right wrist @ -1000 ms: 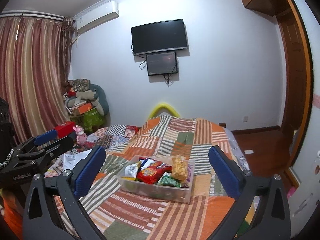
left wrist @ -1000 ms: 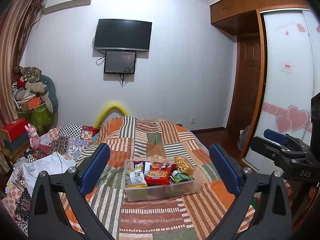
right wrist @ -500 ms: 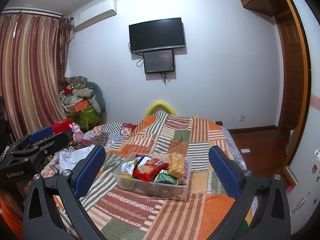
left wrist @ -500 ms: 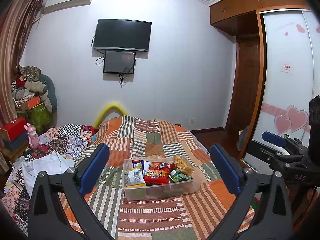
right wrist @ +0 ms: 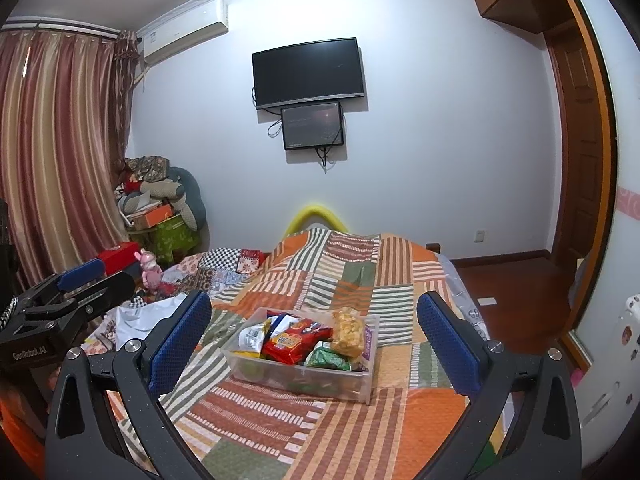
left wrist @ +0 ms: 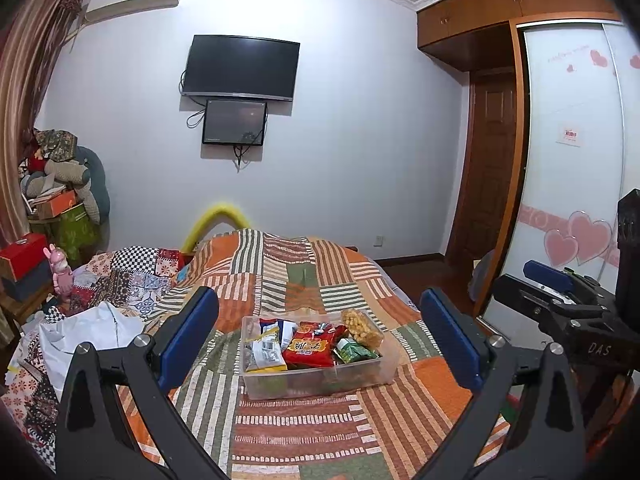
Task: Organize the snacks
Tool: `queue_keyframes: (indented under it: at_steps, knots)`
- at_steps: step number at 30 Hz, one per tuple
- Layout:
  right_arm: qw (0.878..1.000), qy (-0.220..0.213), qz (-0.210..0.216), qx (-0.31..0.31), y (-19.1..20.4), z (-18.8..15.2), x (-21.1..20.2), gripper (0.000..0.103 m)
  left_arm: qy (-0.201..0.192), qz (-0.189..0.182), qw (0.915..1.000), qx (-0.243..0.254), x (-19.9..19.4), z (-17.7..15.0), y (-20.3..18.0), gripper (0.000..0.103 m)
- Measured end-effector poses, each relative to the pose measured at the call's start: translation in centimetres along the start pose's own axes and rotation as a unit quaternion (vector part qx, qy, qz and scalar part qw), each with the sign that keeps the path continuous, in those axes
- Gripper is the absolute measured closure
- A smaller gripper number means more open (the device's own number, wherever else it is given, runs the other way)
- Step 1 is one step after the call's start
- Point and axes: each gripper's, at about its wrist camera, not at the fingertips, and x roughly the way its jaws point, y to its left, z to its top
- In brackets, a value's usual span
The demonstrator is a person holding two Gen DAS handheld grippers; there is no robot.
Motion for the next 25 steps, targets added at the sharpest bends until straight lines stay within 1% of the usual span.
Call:
queue_keyframes:
  at_steps: [8, 25]
  knots:
    - [1.0, -0.002, -0.003, 0.002, -0.07, 0.05, -0.07, 0.0, -0.005, 0.0, 1.0, 0.001, -0.08, 0.02, -0.06, 0.001]
    - [1.0, -0.001, -0.003, 0.006, -0.17, 0.04, 0.02, 0.0, 0.004, -0.007, 1.0, -0.003, 0.26, -0.17, -0.15, 0.001]
